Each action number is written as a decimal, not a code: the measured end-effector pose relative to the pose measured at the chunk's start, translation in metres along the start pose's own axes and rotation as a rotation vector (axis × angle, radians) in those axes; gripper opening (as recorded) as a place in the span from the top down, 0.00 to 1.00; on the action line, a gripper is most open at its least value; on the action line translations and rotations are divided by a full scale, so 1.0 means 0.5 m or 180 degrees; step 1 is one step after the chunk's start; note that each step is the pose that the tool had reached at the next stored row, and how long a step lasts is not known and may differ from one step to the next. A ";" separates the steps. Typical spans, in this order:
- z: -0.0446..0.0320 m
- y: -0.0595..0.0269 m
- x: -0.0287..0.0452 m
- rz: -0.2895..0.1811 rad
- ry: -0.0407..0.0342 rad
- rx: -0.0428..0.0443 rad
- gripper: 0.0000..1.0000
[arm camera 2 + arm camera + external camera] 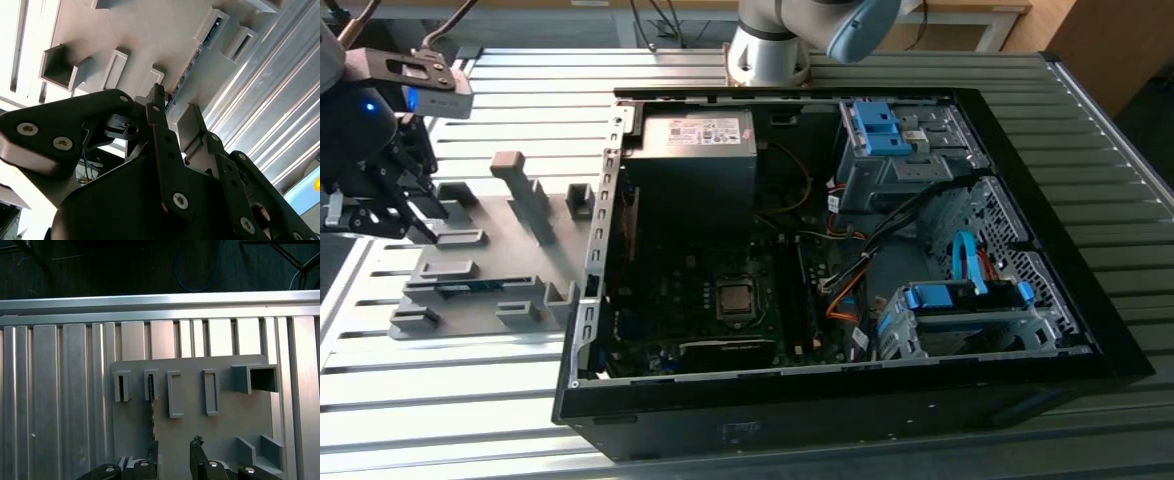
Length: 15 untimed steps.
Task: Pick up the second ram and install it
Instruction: 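Pick up the second ram and move it above second insertion slot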
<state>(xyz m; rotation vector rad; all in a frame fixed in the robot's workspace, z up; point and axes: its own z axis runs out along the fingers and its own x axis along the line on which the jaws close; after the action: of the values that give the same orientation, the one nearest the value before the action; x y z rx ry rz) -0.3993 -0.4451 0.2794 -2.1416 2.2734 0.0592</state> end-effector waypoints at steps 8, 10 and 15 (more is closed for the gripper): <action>0.013 0.002 0.001 0.0000 0.0000 0.0000 0.62; 0.015 0.002 0.001 0.0000 0.0002 0.0000 0.62; 0.023 0.003 0.002 0.0000 0.0009 0.0000 0.62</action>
<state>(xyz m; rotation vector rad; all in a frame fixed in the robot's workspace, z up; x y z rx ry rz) -0.4010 -0.4455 0.2678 -2.1430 2.2748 0.0562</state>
